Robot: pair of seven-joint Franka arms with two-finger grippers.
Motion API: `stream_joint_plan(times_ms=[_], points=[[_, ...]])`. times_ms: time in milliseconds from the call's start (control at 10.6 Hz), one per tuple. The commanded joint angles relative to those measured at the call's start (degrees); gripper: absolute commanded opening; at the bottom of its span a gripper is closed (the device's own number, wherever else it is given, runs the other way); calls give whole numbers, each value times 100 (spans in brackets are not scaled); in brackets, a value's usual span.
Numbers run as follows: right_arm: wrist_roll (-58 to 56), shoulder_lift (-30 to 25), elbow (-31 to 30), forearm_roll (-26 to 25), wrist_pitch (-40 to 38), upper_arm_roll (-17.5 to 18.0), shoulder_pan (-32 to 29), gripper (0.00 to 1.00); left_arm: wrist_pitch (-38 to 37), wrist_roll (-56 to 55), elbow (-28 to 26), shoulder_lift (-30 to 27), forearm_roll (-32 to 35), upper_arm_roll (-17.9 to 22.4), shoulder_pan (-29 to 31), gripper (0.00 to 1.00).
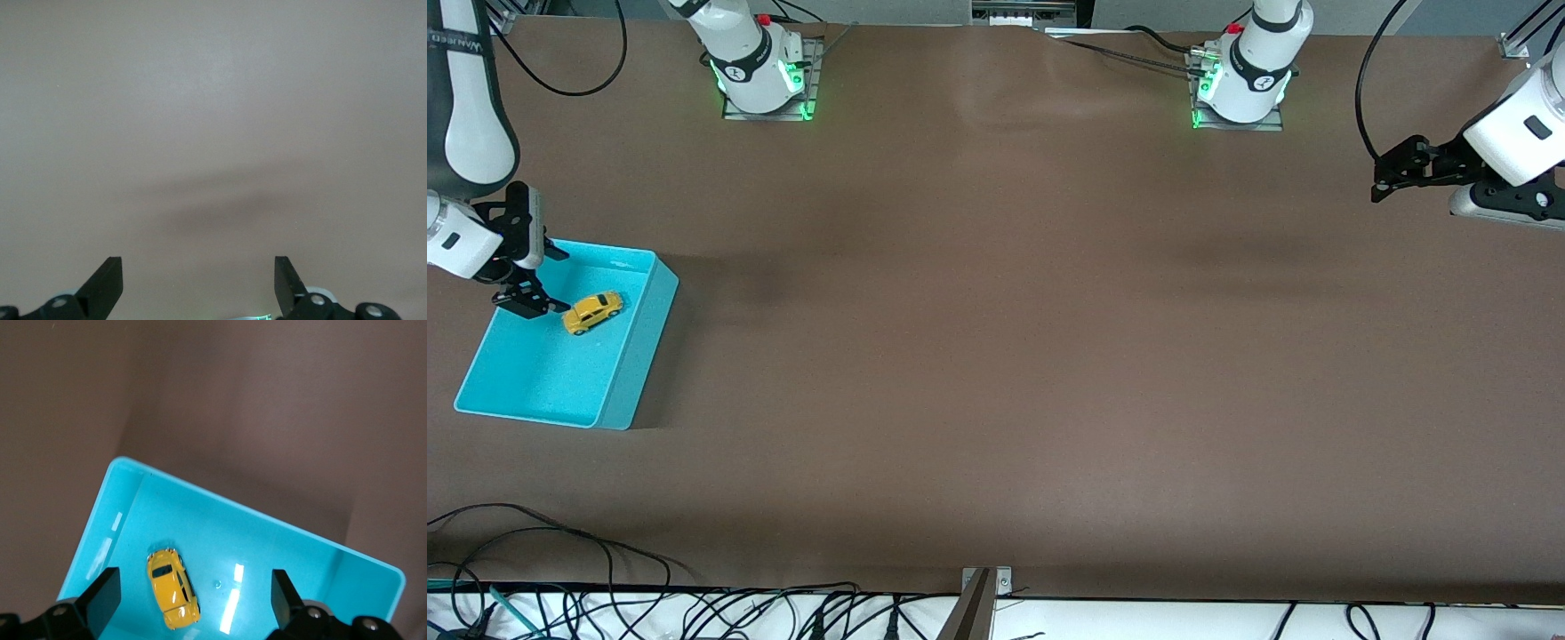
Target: Wind up and store yellow beetle car
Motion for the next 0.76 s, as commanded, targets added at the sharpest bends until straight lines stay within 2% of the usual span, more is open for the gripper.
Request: stream_joint_plan(times_ms=[0,378,662], points=[[1314,-424,-82,-5,-239,8,328,100,-130,66,152,43,-50,-7,27,100],[4117,-723,-47,-110,-389,228,706,100,-130,74,152,43,-50,-7,45,100],[6639,-891,-20,-295,-548,360,1014,100,-130,74,152,43,-58,-16,115,100]])
